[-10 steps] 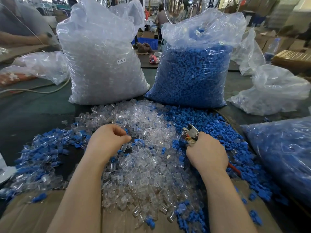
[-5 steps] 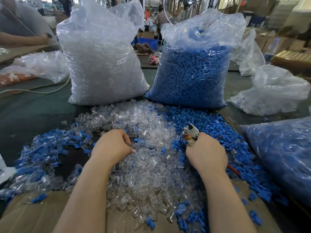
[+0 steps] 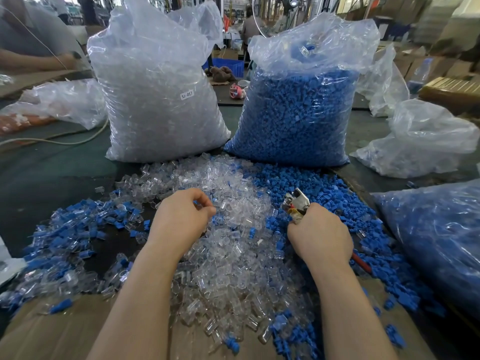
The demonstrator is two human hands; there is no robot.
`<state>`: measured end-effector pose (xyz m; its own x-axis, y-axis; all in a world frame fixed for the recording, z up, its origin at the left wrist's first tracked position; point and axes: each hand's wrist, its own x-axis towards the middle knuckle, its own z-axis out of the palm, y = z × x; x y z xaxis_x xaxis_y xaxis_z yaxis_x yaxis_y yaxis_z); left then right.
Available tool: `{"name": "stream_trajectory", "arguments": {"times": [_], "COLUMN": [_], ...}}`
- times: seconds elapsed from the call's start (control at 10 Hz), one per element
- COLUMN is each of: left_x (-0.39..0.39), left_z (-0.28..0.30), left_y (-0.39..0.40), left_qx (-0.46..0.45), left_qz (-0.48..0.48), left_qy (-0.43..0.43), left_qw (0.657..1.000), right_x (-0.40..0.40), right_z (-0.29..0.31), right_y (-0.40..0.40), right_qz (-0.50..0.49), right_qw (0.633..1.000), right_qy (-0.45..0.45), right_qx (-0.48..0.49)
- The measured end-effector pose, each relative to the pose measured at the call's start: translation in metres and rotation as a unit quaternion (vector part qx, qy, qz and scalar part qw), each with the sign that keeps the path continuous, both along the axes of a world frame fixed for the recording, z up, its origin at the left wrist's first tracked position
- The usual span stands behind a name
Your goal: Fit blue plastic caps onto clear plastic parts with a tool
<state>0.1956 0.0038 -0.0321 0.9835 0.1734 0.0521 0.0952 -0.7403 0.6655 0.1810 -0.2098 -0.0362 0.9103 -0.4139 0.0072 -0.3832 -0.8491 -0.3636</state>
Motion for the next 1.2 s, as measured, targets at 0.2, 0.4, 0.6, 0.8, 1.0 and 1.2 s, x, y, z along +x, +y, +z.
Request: {"name": "stream_trajectory", "arguments": {"times": [0.2,0.4,0.6,0.8,1.0,1.2], "left_x": [0.000,0.000,0.003,0.002,-0.002,-0.004], "left_z": [0.002,0.002,0.001,-0.002,0.002,0.015], "left_y": [-0.003,-0.006,-0.006,-0.008,-0.021,-0.047], "left_qx": [-0.050,-0.055,-0.022,-0.009,0.028,0.024], "left_qz": [0.017,0.017,-0.007,-0.023,-0.032,-0.104], "left_qy": [-0.012,0.007,0.021,0.027,0.013,-0.006], "left_qw": [0.999,0.998,1.000,0.999,0.999,0.994], "right_x": [0.001,0.001,0.000,0.004,0.008,0.004], "right_z": [0.000,0.000,-0.001,-0.007,-0.009,0.005], "right_y": [0.000,0.001,0.000,-0.002,-0.005,-0.006], "right_qz": [-0.008,-0.005,0.002,0.030,0.035,0.031], "right_qw": [1.000,1.000,1.000,0.999,0.998,0.999], "right_qy": [-0.002,-0.005,0.004,0.004,0.024,-0.001], "right_qx": [0.000,0.000,-0.016,0.009,0.043,-0.023]}}
